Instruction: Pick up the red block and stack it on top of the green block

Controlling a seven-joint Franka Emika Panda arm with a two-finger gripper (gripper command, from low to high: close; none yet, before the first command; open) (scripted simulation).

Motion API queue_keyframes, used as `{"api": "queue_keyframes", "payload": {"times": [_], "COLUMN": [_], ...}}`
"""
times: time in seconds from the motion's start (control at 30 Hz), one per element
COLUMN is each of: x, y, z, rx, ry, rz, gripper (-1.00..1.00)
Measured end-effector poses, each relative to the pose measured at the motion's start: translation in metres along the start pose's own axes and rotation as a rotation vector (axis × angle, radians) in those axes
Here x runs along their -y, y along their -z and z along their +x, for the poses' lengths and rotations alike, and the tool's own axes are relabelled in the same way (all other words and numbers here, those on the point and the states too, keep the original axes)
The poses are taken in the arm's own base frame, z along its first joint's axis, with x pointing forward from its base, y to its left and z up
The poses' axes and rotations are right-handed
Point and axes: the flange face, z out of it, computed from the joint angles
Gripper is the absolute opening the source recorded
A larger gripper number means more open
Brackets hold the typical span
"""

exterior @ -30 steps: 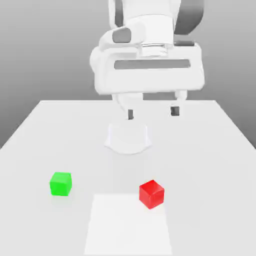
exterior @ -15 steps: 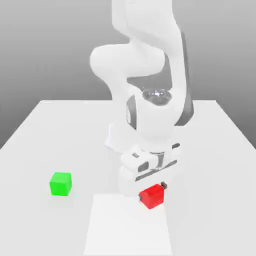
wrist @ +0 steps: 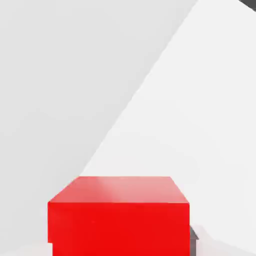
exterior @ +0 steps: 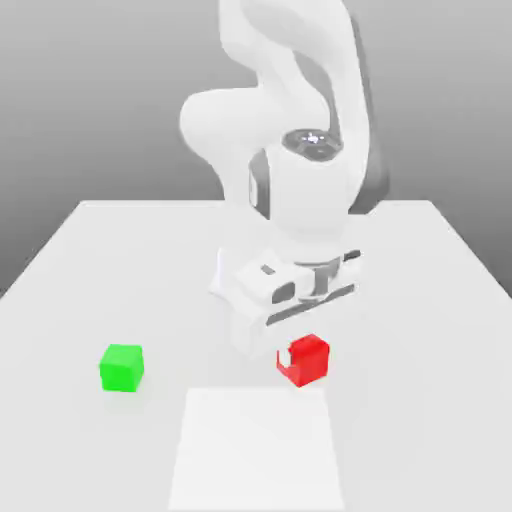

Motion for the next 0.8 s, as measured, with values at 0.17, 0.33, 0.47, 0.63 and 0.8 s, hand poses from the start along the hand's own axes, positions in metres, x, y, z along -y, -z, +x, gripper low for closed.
{"api": "queue_keyframes", "payload": {"times": [0.17,0.33,0.47,0.63,0.8], "x": [-0.106,-0.208,-0.218,-0.217,-0.219], "y": [0.016,0.025,0.008,-0.017,-0.036], "z": [0.018,0.001,-0.002,-0.001,-0.003], "rx": [-0.002,0.005,0.024,0.031,0.017], "ry": [-0.212,-0.418,-0.443,-0.446,-0.443], "rz": [-0.002,0.004,0.049,0.068,0.031], "gripper": [-1.0,-1.0,-1.0,-1.0,-1.0]}}
